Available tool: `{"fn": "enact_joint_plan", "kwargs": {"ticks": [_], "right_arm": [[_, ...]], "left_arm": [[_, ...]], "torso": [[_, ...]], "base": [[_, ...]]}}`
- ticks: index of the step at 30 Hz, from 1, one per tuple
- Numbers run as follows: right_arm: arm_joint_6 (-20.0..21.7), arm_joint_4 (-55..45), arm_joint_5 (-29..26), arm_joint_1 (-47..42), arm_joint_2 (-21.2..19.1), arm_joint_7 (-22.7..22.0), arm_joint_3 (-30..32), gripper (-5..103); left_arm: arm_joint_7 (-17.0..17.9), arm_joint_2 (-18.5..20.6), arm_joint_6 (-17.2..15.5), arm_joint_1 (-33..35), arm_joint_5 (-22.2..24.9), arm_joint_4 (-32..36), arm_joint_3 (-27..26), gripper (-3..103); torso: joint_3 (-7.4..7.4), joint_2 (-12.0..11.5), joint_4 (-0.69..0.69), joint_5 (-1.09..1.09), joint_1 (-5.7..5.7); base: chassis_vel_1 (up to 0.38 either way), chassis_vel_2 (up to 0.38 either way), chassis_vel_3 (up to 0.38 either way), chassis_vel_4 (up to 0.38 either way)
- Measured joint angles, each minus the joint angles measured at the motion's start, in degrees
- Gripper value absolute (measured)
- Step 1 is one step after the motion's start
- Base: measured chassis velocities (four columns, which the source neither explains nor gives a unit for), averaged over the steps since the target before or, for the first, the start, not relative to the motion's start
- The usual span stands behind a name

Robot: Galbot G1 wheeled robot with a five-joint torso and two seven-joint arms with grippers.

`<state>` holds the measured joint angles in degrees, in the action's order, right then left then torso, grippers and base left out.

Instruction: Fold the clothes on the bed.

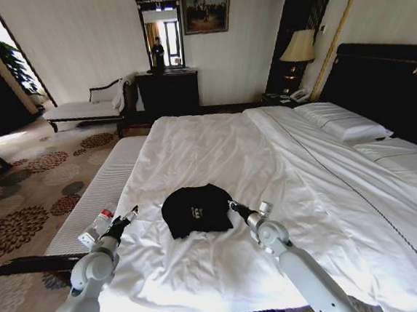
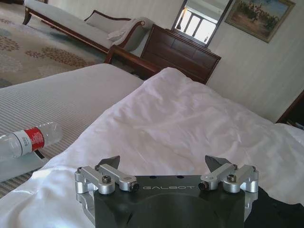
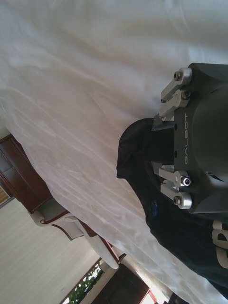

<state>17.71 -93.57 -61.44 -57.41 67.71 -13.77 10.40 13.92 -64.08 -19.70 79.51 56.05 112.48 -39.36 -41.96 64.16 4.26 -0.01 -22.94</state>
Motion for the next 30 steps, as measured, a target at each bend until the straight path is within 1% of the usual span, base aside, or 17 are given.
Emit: {"fn": "enact_joint_plan", "kwargs": {"ticks": [1,2,4,5,8,9,10,11,13,14,16,17,18,20,24,28,30], "right_arm": [[0.0,0.9,0.1,0.6,0.3,-0.1,-0.2,41],[-0.1,1.7,0.3,1.0,0.5,-0.3,-0.4,41],[-0.3,2.7,0.9,1.6,0.8,-0.6,-0.5,52],[-0.3,2.7,0.9,1.6,0.8,-0.6,-0.5,52],[-0.9,3.2,1.7,2.0,1.0,-0.9,0.2,68],[-0.9,3.2,1.7,2.0,1.0,-0.9,0.2,68],[-0.9,3.1,1.8,2.0,0.9,-1.1,0.6,73],[-0.9,2.8,1.8,1.9,0.8,-1.2,0.9,73],[-0.9,1.5,1.8,1.6,0.3,-1.3,1.7,85],[-0.9,1.5,1.8,1.6,0.3,-1.3,1.7,85],[-0.9,1.1,1.8,1.4,-0.3,-1.4,1.9,94],[-0.9,1.1,1.8,1.3,-0.4,-1.4,1.9,94],[-0.8,1.6,1.8,1.3,-0.5,-1.4,1.8,98],[-0.7,2.1,1.8,1.2,-0.4,-1.4,1.7,99],[-0.4,4.3,1.2,1.2,0.3,-0.8,1.3,100],[-1.2,6.7,0.7,1.7,1.2,1.6,1.1,101],[-1.5,7.1,0.7,1.9,1.4,1.9,1.1,101]], "left_arm": [[0.0,-0.1,0.1,0.2,-0.1,0.3,-0.1,100],[0.0,-0.2,0.1,0.5,-0.2,0.6,-0.2,100],[-0.1,-0.3,0.2,0.9,-0.2,1.1,-0.6,100],[-0.1,-0.3,0.2,0.9,-0.2,1.1,-0.6,100],[-0.2,-0.3,0.4,1.5,-0.1,1.5,-1.2,100],[-0.2,-0.3,0.4,1.5,-0.1,1.5,-1.2,100],[-0.2,-0.3,0.5,1.6,-0.1,1.5,-1.2,100],[-0.2,-0.3,0.5,1.6,-0.1,1.5,-1.3,100],[-0.3,-0.4,0.7,1.7,-0.1,1.4,-1.3,100],[-0.3,-0.4,0.7,1.7,-0.1,1.4,-1.3,100],[-0.3,-0.5,0.7,1.7,-0.1,1.3,-1.2,100],[-0.3,-0.6,0.8,1.7,-0.1,1.3,-1.2,100],[-0.3,-0.6,0.8,1.7,-0.2,1.3,-1.1,100],[-0.3,-0.6,0.8,1.7,-0.2,1.3,-1.1,100],[-0.3,-0.6,0.9,2.1,-0.2,1.5,-1.5,100],[-0.3,-0.5,1.1,3.0,-0.2,1.7,-2.2,100],[-0.3,-0.5,1.2,3.1,-0.2,1.8,-2.3,100]], "torso": [[0.0,0.0,0.0,0.0,0.0],[0.0,0.0,0.0,0.0,0.0],[0.0,0.0,0.0,0.0,0.0],[0.0,0.0,0.0,0.0,0.0],[0.0,0.0,0.0,0.0,0.0],[0.0,0.0,0.0,0.0,0.0],[0.0,0.0,0.0,0.0,0.0],[0.0,0.0,0.0,0.0,0.0],[0.0,0.0,0.01,0.0,0.0],[0.0,0.0,0.01,0.0,0.0],[0.0,0.0,0.01,0.0,0.0],[0.0,0.0,0.01,0.0,0.0],[0.0,0.0,0.01,-0.01,0.0],[0.0,0.0,0.01,0.0,0.0],[0.0,0.0,0.01,0.0,0.0],[0.0,0.0,0.0,0.0,0.0],[0.0,0.0,0.0,0.0,0.0]], "base": [[0.0,0.0,0.0,0.0],[0.0,0.0,0.0,0.0],[0.0,0.0,0.0,0.0],[0.0,0.0,0.0,0.0],[0.0,0.0,0.0,0.0],[0.0,0.0,0.0,0.0],[0.0,0.0,0.0,0.0],[0.0,0.0,0.0,0.0],[0.0,0.0,0.0,0.0],[0.0,0.0,0.0,0.0],[0.0,0.0,0.0,0.0],[0.0,0.0,0.0,0.0],[0.0,0.0,0.0,0.0],[0.0,0.0,0.0,0.0],[0.0,0.0,0.0,0.0],[0.0,0.0,0.0,0.0],[0.0,0.0,0.0,0.0]]}}
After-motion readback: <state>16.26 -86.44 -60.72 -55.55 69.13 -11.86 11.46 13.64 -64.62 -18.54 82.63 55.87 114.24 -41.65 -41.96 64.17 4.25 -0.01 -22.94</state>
